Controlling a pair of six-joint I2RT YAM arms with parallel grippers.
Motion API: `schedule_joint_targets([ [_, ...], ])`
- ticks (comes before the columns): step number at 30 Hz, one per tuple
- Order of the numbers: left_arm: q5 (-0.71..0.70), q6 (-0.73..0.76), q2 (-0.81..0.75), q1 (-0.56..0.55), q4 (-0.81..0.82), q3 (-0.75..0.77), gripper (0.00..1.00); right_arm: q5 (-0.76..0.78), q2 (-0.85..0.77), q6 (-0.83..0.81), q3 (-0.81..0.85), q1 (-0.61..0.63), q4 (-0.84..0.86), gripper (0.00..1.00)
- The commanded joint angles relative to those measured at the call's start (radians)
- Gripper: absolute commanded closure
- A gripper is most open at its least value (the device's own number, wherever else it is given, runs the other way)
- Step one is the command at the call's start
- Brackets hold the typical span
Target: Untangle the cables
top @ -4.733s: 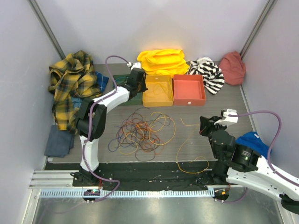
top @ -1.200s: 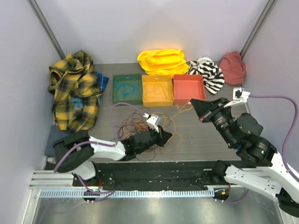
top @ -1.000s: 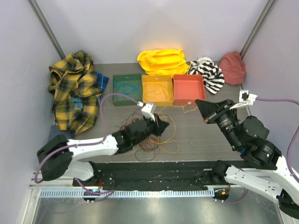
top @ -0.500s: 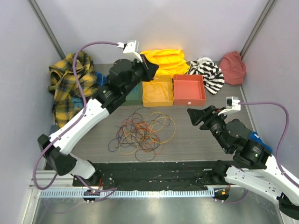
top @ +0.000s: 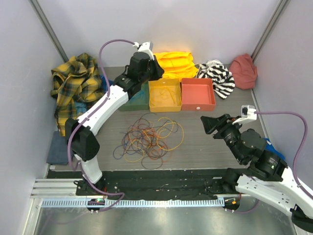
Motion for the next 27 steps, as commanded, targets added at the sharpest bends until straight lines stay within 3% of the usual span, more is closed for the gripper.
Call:
schedule_joint_targets([
  [1,0.045,-0.025,0.062,0.025,0.042,0.028,1.0,0.039,-0.016,-0.026,-0.008,-0.003,-0.008,0.41],
  [14,0.078,-0.034,0.293,0.065,0.062,0.1,1.0,0.086,0.002,-0.067,-0.023,-0.001,-0.016,0.41],
  [17,0.064,-0.017,0.364,0.065,-0.027,0.188,1.0,0.085,0.019,-0.076,-0.019,-0.001,-0.015,0.41],
  [19,-0.022,-0.01,0.423,0.066,-0.131,0.264,0.99,0.085,0.024,-0.079,-0.016,-0.001,-0.016,0.41],
  [20,-0.043,0.001,0.44,0.066,-0.229,0.345,0.97,0.088,0.025,-0.084,-0.016,-0.001,-0.015,0.41],
  [21,-0.08,0.01,0.457,0.065,-0.269,0.379,0.86,0.091,0.025,-0.085,-0.016,-0.001,-0.013,0.41],
  [23,-0.115,0.038,0.502,0.066,-0.384,0.471,0.75,0.094,0.03,-0.093,-0.014,-0.001,-0.01,0.41],
  [24,-0.134,0.049,0.513,0.066,-0.415,0.496,0.66,0.092,0.033,-0.095,-0.013,-0.001,-0.01,0.41],
  [27,-0.214,0.087,0.522,0.066,-0.496,0.533,0.51,0.088,0.042,-0.096,-0.008,-0.003,-0.005,0.41],
])
